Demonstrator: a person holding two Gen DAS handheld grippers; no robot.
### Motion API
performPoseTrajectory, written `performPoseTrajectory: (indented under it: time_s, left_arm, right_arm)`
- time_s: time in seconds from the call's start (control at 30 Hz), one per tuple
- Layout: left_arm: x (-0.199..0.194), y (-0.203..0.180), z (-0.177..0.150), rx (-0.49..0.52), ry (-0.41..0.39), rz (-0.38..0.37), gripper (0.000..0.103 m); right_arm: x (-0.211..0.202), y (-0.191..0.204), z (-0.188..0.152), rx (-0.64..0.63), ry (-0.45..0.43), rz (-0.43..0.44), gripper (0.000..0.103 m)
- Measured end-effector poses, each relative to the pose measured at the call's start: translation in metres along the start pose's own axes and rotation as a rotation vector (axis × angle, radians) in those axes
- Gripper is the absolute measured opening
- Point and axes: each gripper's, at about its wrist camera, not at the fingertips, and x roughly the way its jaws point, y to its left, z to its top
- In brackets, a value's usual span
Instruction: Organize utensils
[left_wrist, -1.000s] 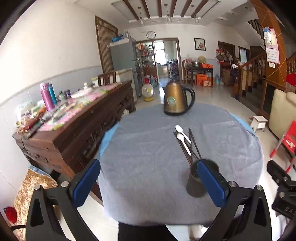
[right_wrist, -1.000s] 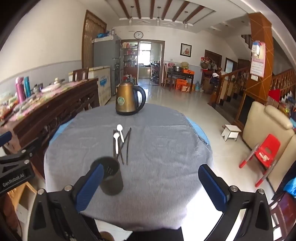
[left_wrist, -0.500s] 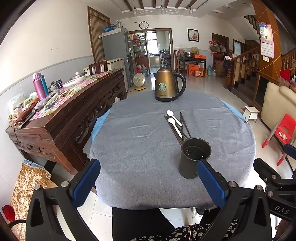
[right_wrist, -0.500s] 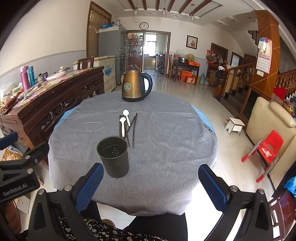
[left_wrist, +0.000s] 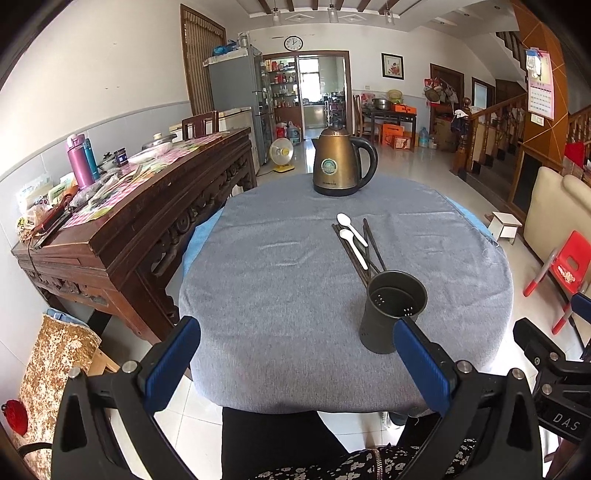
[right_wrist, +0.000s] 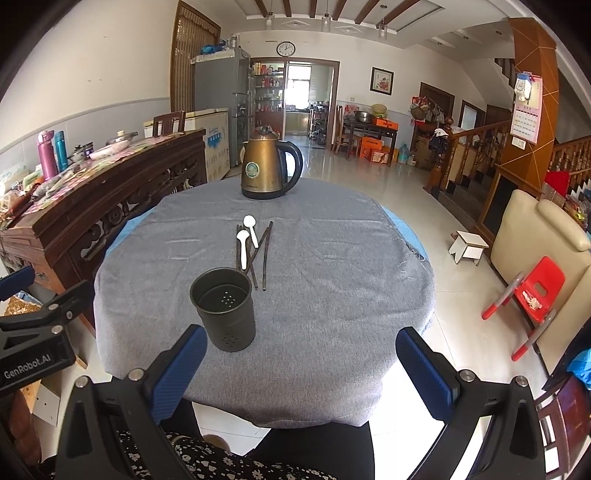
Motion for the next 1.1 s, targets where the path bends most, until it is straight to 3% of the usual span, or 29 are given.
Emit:
performPoseTrajectory:
  time_s: [1.1]
  left_arm:
    - [0.0013, 0.0021, 0.0022, -0.009, 0.003, 0.014, 0.103]
  right_arm:
    - [-0.0013, -0.0002, 0.0035, -0.007, 0.029, 0.003, 0.103]
